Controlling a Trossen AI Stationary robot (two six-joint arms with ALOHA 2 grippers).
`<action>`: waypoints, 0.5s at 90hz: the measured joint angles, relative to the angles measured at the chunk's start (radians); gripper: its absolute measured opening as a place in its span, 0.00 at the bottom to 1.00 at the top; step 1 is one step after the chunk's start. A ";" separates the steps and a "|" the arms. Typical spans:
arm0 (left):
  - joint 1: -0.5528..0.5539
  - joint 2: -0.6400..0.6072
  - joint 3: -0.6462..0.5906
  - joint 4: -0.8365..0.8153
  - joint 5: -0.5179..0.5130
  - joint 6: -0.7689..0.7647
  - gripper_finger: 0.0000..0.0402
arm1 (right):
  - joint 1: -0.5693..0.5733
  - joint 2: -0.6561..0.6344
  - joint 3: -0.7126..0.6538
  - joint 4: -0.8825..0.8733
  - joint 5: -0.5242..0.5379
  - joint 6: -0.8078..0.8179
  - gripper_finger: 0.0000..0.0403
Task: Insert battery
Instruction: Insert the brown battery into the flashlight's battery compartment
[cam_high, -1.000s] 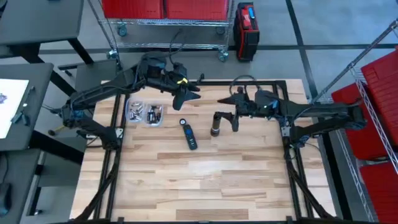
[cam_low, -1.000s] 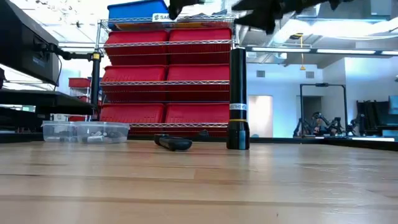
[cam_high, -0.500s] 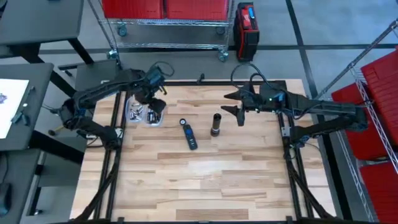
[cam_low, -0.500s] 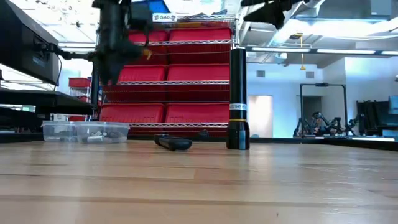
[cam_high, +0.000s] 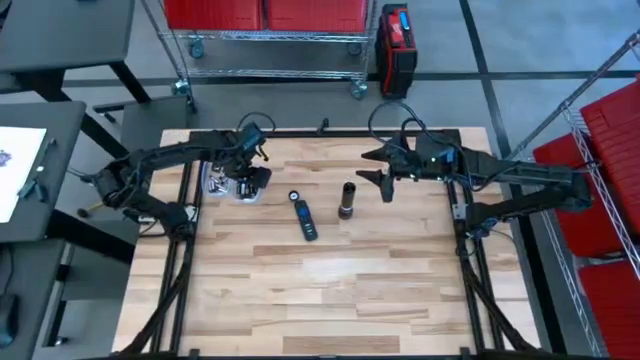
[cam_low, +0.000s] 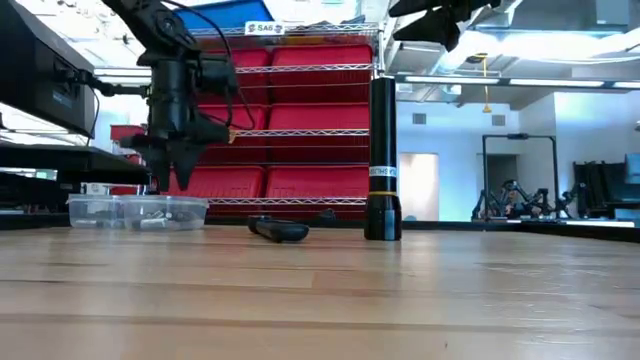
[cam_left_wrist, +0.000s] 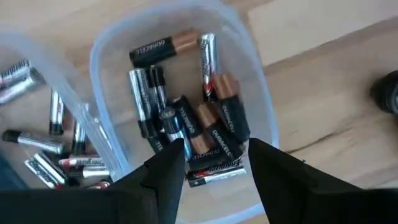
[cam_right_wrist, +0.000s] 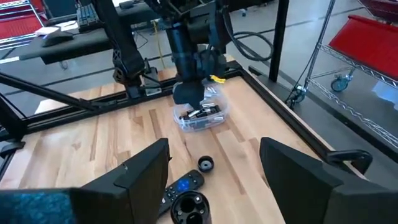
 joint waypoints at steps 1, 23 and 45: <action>0.000 0.000 -0.001 0.000 0.002 0.000 0.39 | -0.001 0.000 0.000 0.000 0.000 0.000 0.59; 0.000 0.000 -0.058 0.082 0.047 -0.019 0.39 | -0.002 0.000 0.000 -0.014 0.000 0.026 0.59; 0.000 0.000 -0.093 0.202 0.000 -0.016 0.39 | 0.001 0.000 0.000 -0.018 0.000 0.044 0.59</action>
